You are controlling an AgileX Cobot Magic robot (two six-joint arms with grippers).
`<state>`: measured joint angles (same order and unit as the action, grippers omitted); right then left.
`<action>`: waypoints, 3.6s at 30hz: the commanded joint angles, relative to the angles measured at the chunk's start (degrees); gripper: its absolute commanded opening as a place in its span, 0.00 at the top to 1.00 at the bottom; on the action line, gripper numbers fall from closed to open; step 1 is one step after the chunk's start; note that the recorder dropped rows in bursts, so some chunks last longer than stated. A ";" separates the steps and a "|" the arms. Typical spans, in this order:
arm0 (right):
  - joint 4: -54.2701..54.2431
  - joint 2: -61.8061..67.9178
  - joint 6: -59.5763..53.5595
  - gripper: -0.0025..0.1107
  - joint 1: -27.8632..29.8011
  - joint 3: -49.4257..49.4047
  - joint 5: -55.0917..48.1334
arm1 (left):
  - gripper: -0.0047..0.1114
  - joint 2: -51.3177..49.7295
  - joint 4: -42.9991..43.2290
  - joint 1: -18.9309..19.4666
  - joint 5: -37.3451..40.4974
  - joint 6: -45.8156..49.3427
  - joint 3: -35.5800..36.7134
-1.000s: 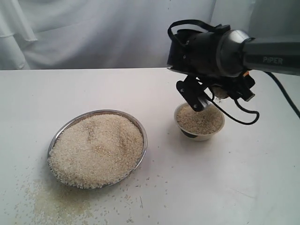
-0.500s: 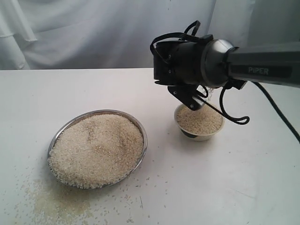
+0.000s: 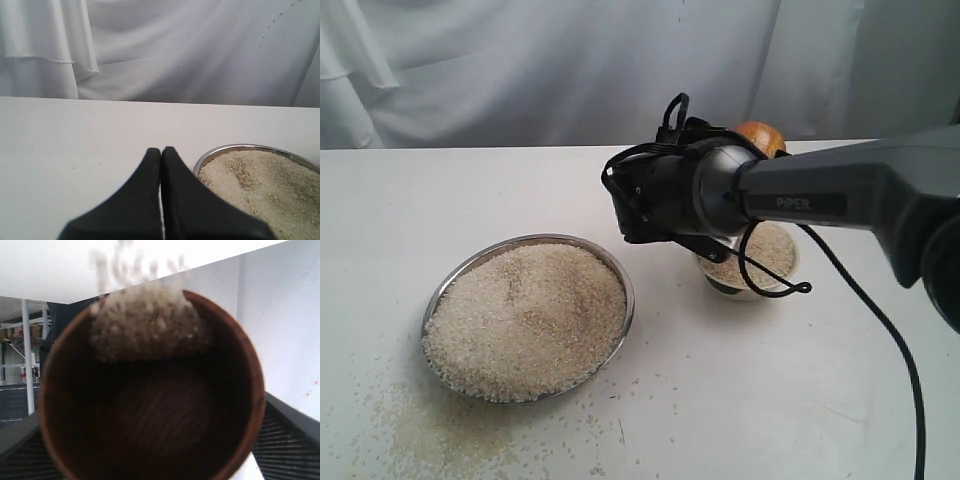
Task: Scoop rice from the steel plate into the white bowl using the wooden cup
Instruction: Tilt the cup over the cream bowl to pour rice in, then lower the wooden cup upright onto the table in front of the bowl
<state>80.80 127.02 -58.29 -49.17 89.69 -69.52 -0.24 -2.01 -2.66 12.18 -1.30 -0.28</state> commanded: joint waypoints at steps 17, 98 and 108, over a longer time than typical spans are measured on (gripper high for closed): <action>19.14 -0.11 -0.89 0.98 0.04 -10.58 -0.44 | 0.96 0.24 -0.02 -0.21 -0.33 0.06 0.28; -109.47 -33.33 -0.22 0.98 25.98 -29.19 15.33 | 0.96 0.24 -0.02 -0.21 -0.33 0.06 0.28; -129.93 -33.33 0.60 0.98 25.82 -29.19 23.53 | 0.96 0.24 -0.02 -0.21 -0.33 0.06 0.28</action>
<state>-44.12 94.19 -58.02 -23.41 60.46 -49.07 -0.24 -2.01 -2.66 12.18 -1.30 -0.28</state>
